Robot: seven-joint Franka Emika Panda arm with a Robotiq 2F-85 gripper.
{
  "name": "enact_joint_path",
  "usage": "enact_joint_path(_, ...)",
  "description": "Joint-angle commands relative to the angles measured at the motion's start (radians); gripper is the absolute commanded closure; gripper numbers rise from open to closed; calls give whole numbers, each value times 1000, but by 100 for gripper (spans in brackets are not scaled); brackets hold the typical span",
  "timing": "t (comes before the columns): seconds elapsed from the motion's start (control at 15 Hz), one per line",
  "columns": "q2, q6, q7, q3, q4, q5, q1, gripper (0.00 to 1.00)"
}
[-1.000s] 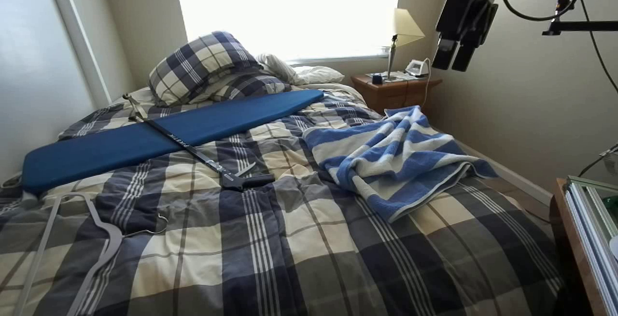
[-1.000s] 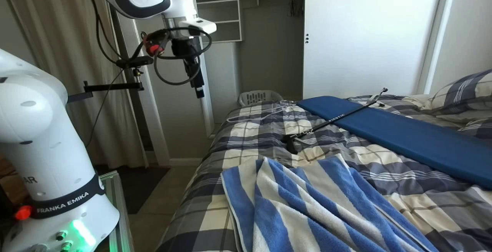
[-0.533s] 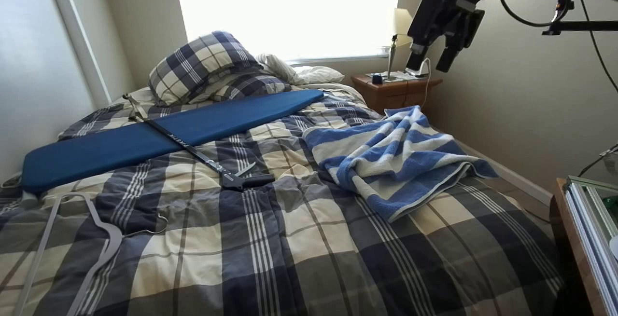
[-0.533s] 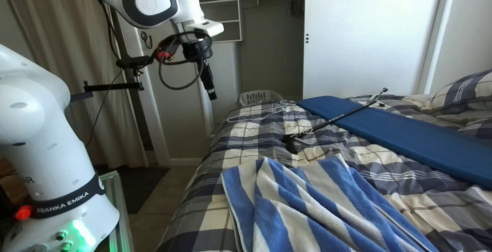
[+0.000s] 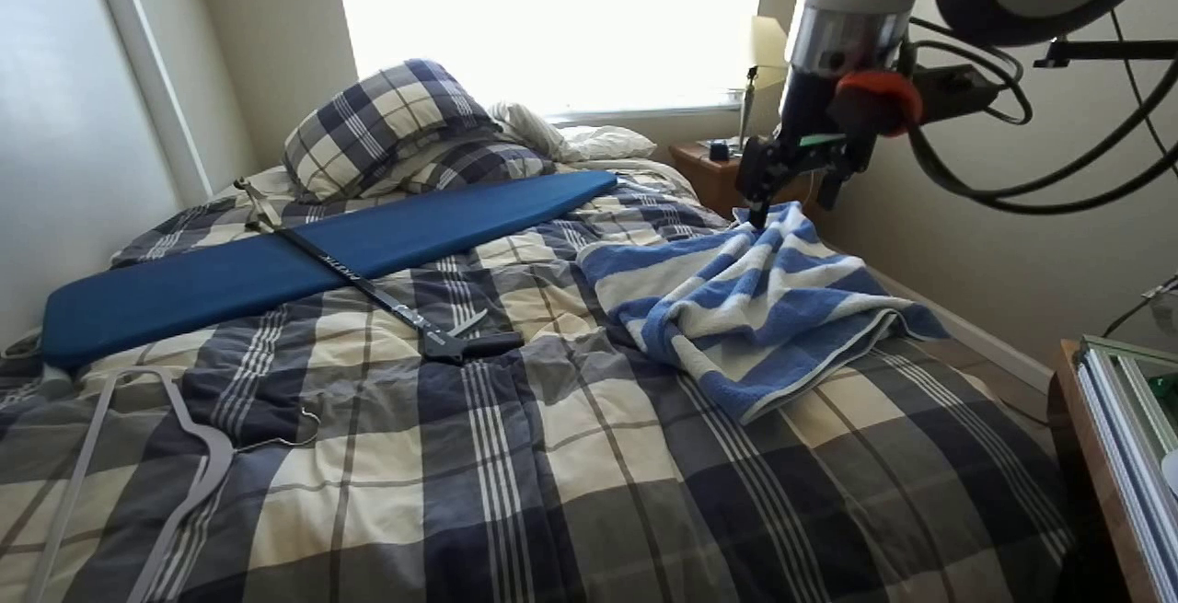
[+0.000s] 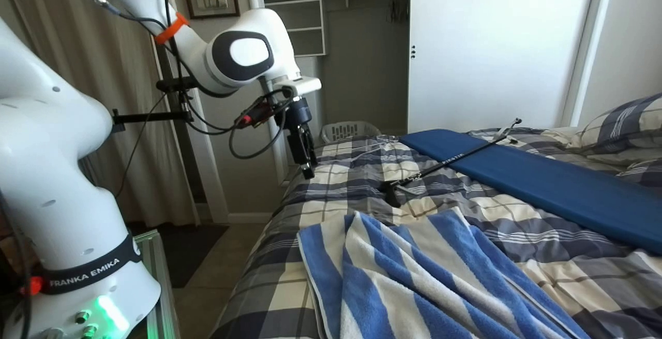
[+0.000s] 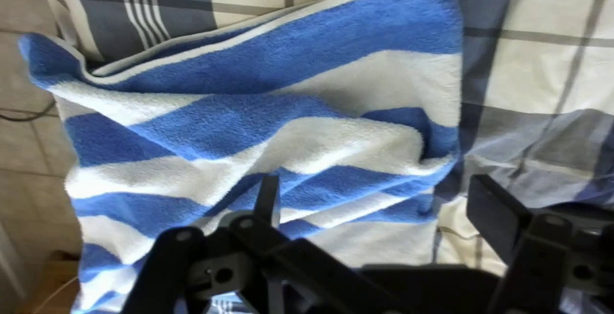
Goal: Pull the blue and white towel to the left and then fold it
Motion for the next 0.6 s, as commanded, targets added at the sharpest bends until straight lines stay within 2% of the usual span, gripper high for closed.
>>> enact_joint_path(0.0, 152, -69, 265, 177, 84, -270, -219, 0)
enact_joint_path(0.13, 224, -164, 397, 240, 129, -416, -285, 0)
enact_joint_path(0.33, 397, -324, 569, 281, 219, -617, -282, 0)
enact_joint_path(0.4, 451, -369, 599, 91, 245, -658, -69, 0)
enact_joint_path(0.47, 495, -394, 615, 70, 273, -680, -32, 0)
enact_joint_path(0.53, 536, -392, 633, 5, 301, -704, 47, 0)
